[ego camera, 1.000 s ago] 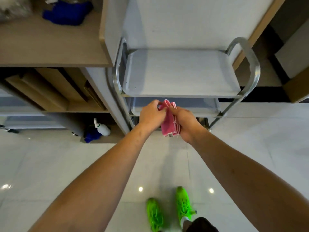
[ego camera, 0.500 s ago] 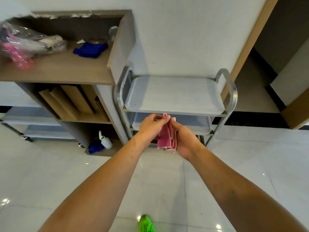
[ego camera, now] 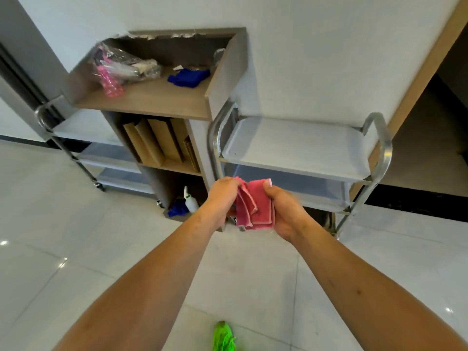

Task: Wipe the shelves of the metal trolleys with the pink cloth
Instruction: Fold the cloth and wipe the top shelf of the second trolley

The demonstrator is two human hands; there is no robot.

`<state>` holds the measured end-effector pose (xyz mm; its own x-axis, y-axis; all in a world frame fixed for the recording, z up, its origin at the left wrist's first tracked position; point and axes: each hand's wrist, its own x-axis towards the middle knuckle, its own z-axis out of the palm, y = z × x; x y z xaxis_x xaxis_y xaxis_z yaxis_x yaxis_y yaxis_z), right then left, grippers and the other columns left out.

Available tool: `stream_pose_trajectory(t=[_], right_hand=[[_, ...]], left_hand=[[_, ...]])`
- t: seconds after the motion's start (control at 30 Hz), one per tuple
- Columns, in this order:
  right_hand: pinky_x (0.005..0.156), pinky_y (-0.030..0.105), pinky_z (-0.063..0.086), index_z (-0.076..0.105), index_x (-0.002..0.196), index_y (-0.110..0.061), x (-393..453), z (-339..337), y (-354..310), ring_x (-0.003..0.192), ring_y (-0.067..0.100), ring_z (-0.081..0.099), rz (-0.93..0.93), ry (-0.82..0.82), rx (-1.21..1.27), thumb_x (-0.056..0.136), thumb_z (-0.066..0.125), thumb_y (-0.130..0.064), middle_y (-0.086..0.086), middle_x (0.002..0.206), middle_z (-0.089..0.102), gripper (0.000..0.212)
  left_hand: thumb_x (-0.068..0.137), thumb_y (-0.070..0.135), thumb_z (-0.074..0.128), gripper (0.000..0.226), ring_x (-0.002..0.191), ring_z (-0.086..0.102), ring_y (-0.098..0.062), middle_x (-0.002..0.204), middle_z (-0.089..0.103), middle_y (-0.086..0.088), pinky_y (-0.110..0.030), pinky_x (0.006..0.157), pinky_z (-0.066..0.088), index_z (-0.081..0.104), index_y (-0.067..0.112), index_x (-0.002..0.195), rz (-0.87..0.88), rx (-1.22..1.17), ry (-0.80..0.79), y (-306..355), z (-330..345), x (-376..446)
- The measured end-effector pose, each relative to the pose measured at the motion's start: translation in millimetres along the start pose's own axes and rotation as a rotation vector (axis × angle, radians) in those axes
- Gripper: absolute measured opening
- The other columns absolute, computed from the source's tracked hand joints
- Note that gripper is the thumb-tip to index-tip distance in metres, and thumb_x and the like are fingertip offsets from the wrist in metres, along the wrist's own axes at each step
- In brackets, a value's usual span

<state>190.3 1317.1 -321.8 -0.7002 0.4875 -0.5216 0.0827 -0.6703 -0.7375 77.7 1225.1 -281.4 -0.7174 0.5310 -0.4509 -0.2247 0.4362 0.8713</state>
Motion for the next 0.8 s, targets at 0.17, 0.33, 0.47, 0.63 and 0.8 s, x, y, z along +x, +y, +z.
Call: stream_pose_trajectory(t=[0.17,0.33,0.47,0.63,0.8], right_hand=[[0.083,0.06,0.06,0.067,0.124,-0.012,-0.2,24.2,-3.0,0.104,0.037,0.072,-0.038,0.1,0.011,0.105,0.055,-0.032,0.013,0.117,0.074,0.03],[0.076,0.057,0.061,0.07,0.114,-0.007,7.5,54.5,-0.1,0.098,0.039,0.073,-0.091,0.096,-0.084,0.091,0.07,-0.008,0.019,0.108,0.076,0.022],[0.084,0.056,0.06,0.072,0.111,-0.011,16.0,94.0,4.2,0.101,0.036,0.072,-0.119,0.071,-0.149,0.088,0.071,-0.001,0.013,0.109,0.076,0.025],[0.083,0.056,0.062,0.076,0.109,-0.016,32.7,170.9,19.4,0.104,0.033,0.069,-0.15,0.027,-0.225,0.094,0.061,0.002,0.01,0.111,0.073,0.028],[0.088,0.056,0.06,0.082,0.091,-0.017,55.5,249.0,44.8,0.107,0.032,0.066,-0.195,-0.011,-0.356,0.099,0.056,-0.001,0.01,0.113,0.071,0.031]], left_hand=[[0.095,0.016,0.046,0.028,0.101,0.064,-0.026,0.108,0.069,-0.009,-0.041,0.089,0.052,0.068,0.015,0.113,0.061,0.103,0.15,7.7,-35.5,-6.0],[0.099,0.013,0.043,0.025,0.09,0.061,-0.021,0.095,0.064,0.0,-0.031,0.075,0.052,0.062,0.015,0.116,0.044,-0.13,0.134,12.6,-76.2,-12.6],[0.099,0.031,0.05,0.033,0.112,0.062,-0.033,0.119,0.07,-0.012,-0.045,0.104,0.046,0.065,0.01,0.12,-0.139,-0.351,0.148,12.6,-124.7,-6.2],[0.092,0.045,0.065,0.029,0.101,0.06,-0.026,0.11,0.066,-0.005,-0.043,0.089,0.051,0.059,0.022,0.108,-0.049,-0.236,0.162,-2.3,-202.1,13.4],[0.09,0.004,0.067,0.04,0.104,0.054,-0.021,0.116,0.058,0.001,-0.041,0.085,0.05,0.055,0.022,0.125,0.054,-0.125,0.241,-14.6,-292.8,38.3]])
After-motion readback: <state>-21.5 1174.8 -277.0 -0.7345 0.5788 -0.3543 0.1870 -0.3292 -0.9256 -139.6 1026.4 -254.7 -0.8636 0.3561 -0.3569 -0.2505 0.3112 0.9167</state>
